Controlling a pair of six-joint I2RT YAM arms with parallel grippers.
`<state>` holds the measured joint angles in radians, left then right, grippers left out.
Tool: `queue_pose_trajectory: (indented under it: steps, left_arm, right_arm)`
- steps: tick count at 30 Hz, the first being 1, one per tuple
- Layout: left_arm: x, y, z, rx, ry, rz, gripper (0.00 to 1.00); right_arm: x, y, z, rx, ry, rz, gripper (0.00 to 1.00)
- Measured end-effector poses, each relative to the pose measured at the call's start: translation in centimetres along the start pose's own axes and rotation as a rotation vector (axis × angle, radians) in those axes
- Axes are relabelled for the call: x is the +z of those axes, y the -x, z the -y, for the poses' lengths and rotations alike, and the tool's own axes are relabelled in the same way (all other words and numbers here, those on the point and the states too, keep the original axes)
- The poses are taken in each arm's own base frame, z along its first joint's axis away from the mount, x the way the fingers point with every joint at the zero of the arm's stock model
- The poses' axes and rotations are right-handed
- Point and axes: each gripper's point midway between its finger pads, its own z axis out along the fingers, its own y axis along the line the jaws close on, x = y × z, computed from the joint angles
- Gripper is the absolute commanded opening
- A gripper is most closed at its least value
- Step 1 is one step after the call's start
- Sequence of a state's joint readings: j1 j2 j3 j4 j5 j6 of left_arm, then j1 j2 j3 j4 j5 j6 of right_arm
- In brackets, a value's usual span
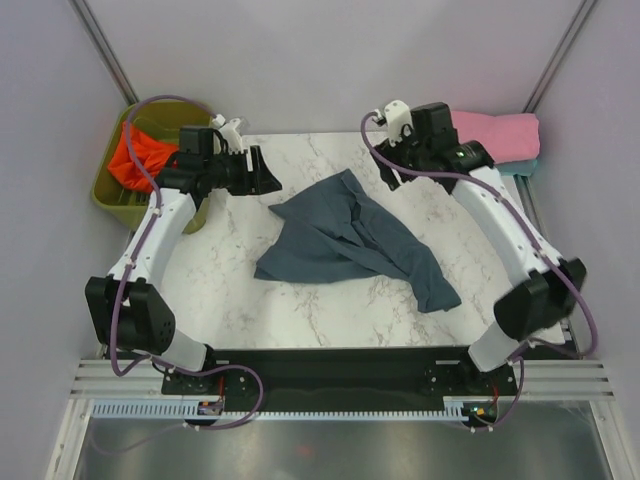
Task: Fold and stack the t-shirts
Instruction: Flatten the tshirt out
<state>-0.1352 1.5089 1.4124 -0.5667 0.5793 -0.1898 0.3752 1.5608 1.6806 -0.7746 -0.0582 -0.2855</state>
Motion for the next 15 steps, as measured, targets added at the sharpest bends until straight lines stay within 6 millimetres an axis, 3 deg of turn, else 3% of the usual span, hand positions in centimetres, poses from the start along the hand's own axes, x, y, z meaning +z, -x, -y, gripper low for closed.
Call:
queue_pose_trajectory:
  steps: [6,9,12,15]
  left_arm:
    - [0.6,-1.7,-0.7,-0.026,0.008,-0.039,0.7]
    - [0.8,-3.0,-1.1,-0.045,0.013,-0.068,0.7]
    - [1.0,-3.9,-1.4,-0.057,0.017,-0.086,0.7]
    - [1.0,-4.8,-1.6,-0.069,0.02,-0.103,0.7]
  right_arm:
    - [13.6,-1.8,-1.2,-0.021,0.129,-0.113,0.65]
    - [18.2,-3.1,-2.3,-0.018,0.195,-0.146,0.63]
    - [20.4,-2.6,-3.8,-0.006,0.277,-0.126,0.62]
    - [20.4,-0.1,-5.5,0.013,0.353,-0.059,0.61]
